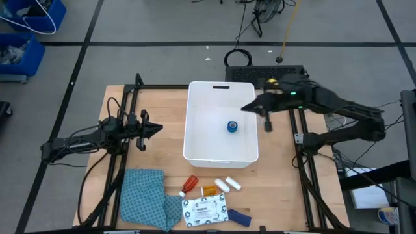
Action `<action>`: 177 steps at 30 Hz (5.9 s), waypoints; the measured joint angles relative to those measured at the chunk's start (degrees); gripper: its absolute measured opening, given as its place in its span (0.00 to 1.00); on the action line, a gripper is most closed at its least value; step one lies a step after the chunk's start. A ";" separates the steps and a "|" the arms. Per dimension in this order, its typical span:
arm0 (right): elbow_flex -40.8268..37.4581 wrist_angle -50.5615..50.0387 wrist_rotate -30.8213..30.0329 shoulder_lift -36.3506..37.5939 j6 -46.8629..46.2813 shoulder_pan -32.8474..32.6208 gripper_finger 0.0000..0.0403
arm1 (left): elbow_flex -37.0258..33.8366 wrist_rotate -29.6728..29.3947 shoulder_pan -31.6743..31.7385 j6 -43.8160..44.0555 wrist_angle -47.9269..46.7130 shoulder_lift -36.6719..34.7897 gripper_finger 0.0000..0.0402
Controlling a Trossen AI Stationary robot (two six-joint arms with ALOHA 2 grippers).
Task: Pick & place medical supplies in basket/bin
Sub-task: Put the red pill bottle into the white bin
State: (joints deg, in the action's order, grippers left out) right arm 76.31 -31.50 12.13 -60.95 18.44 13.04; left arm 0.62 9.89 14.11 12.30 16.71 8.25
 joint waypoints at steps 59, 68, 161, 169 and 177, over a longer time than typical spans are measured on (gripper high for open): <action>-59.25 49.29 1.49 42.69 -14.83 -0.02 0.00 | 0.00 0.55 0.00 2.66 -0.37 0.01 0.07; -59.98 42.88 1.59 42.93 -11.30 0.00 0.00 | 0.00 0.55 0.00 2.71 -1.93 0.01 0.07; -59.93 43.23 3.05 43.70 -9.41 -0.01 0.00 | 68.48 -35.86 -51.43 41.07 -34.99 88.98 0.07; -59.93 43.23 3.04 43.67 -8.96 -0.01 0.00 | 68.48 -35.16 -51.28 48.27 -45.25 88.98 0.07; -59.93 43.02 3.05 43.65 -9.18 0.00 0.00 | 68.52 -33.50 -51.16 47.01 -46.16 91.01 0.08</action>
State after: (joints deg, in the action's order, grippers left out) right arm 16.38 11.52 15.18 -17.30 9.26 13.04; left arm 69.14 -23.61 -37.05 59.30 -29.45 99.26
